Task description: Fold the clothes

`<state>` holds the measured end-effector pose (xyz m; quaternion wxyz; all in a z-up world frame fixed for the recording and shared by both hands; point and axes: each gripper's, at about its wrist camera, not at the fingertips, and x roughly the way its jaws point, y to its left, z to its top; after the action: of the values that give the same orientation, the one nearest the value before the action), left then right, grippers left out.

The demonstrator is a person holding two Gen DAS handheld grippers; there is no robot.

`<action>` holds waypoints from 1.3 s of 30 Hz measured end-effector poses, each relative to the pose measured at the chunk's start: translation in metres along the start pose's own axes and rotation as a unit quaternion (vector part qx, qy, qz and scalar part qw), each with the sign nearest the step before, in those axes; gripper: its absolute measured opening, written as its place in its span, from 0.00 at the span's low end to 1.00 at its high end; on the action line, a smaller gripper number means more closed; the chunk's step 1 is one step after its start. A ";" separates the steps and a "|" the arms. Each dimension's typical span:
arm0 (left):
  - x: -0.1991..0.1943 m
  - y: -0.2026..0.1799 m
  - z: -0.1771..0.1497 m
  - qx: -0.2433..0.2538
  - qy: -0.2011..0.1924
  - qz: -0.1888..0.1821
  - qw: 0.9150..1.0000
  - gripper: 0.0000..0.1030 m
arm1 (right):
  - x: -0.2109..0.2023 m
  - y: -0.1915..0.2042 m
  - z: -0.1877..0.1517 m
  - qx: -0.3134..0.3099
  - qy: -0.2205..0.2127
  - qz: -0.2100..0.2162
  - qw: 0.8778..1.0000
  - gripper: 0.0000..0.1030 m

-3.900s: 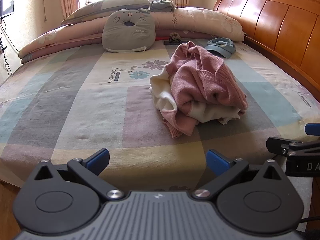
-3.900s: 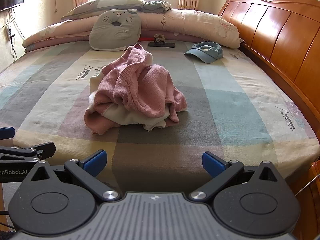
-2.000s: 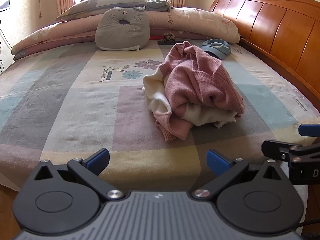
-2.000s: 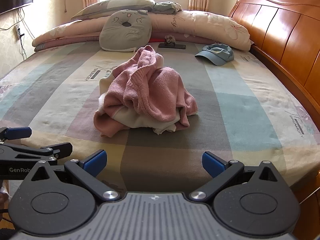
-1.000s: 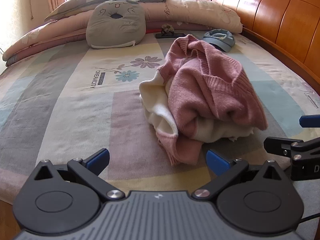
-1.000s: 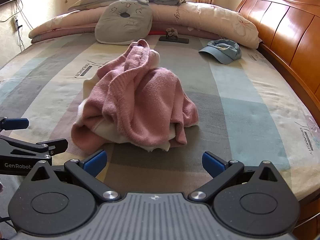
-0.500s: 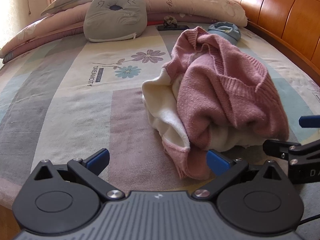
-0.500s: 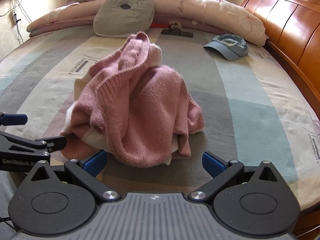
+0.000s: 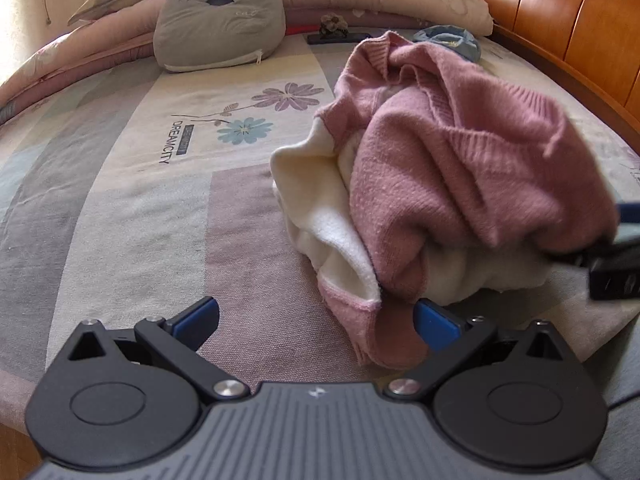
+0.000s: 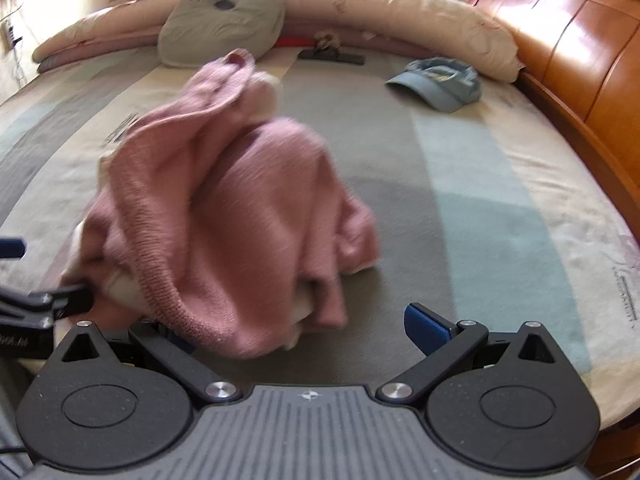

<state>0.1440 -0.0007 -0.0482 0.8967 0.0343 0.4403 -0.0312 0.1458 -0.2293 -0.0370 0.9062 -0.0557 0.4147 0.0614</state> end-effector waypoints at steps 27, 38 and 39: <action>0.011 -0.011 0.026 0.033 -0.001 -0.018 0.999 0.99 | 0.033 -0.053 0.075 0.012 -0.045 0.072 0.996 1.00; 0.008 -0.014 0.036 0.051 -0.012 -0.026 0.998 0.99 | 0.080 -0.102 0.124 0.023 -0.048 0.016 0.998 1.00; 0.008 -0.015 0.037 0.051 -0.012 -0.027 0.998 0.99 | 0.086 -0.108 0.128 0.032 -0.043 0.020 0.998 1.00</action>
<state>0.1766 -0.0186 -0.0325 0.8976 0.0677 0.4284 -0.0784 0.3140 -0.3106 -0.0133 0.9229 -0.0153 0.3785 0.0684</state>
